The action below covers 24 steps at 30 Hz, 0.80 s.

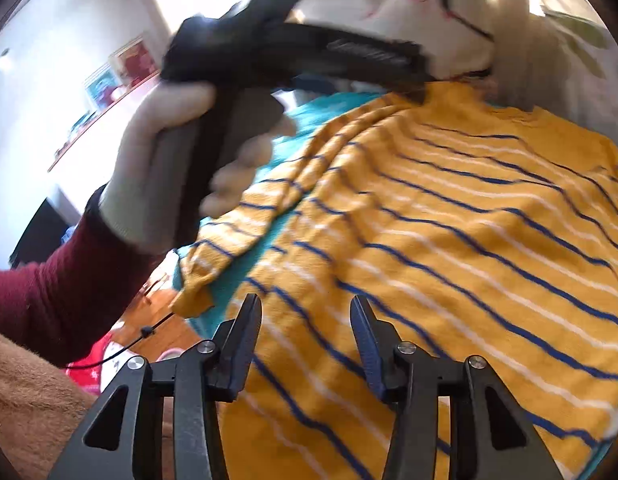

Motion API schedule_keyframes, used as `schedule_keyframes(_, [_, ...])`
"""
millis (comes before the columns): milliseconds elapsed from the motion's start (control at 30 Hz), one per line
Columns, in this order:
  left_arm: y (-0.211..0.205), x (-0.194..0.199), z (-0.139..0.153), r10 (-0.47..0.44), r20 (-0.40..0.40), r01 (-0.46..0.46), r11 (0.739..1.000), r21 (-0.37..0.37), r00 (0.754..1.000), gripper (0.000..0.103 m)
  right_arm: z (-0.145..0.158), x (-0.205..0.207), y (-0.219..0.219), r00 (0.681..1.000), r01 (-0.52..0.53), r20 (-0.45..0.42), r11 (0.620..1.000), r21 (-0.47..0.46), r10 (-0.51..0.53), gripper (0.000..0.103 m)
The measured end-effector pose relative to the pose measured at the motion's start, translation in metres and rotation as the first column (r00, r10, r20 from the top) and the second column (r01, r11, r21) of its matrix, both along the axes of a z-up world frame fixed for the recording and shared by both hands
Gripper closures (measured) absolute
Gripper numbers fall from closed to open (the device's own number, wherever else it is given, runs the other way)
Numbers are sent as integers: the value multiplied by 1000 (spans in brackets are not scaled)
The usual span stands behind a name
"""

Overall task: Fold small clothes
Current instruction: 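Grasp the sweater sleeve cuff with the right gripper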

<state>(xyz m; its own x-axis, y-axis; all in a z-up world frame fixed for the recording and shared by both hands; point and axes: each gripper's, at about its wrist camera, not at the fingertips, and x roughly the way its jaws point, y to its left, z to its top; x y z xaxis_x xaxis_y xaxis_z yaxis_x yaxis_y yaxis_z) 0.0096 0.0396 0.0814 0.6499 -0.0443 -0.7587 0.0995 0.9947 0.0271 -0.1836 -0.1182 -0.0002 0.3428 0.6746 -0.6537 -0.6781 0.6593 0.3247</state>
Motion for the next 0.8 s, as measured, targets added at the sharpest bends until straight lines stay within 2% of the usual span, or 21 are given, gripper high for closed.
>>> schedule_keyframes(100, [-12,-11,-5,0,-9,-1,998,-56,1000,0,11,22,-63,974,221,44,975,-21,-220,52])
schedule_keyframes(200, [-25,-22,-11,-14,-23,11,993,-114,1000,0,25,18,-114,905,423,73,906,-35,-420,51])
schedule_keyframes(300, [-40,-31,-16,-23,-18,20,992,-122,1000,0,32,7,-171,790,611,133,788,-84,-598,46])
schedule_keyframes(400, [-49,-37,-19,-34,-21,31,991,-127,999,0,32,3,-216,660,752,133,651,-107,-740,39])
schedule_keyframes(500, [-54,-39,-22,-43,-35,37,989,-144,998,0,28,19,-239,550,834,124,536,-128,-826,35])
schedule_keyframes(567, [-57,-41,-24,-48,-44,42,989,-142,998,0,25,22,-251,497,866,110,484,-125,-861,33])
schedule_keyframes(633, [-61,-42,-26,-49,-47,42,991,-129,998,0,18,32,-254,487,871,72,478,-113,-870,32])
schedule_keyframes(667, [-61,-43,-26,-48,-49,42,991,-126,998,0,13,30,-255,497,866,58,490,-103,-866,32])
schedule_keyframes(700, [-61,-43,-26,-48,-50,41,991,-126,998,0,12,30,-251,512,857,53,507,-95,-857,37])
schedule_keyframes(733, [-60,-44,-25,-45,-49,39,991,-126,998,0,12,32,-247,532,845,56,527,-91,-845,47])
schedule_keyframes(767, [-60,-45,-25,-42,-48,35,991,-127,998,0,13,36,-243,551,834,63,544,-96,-832,75])
schedule_keyframes(800, [-59,-45,-24,-38,-47,32,991,-127,998,0,13,41,-242,561,826,73,553,-111,-824,87])
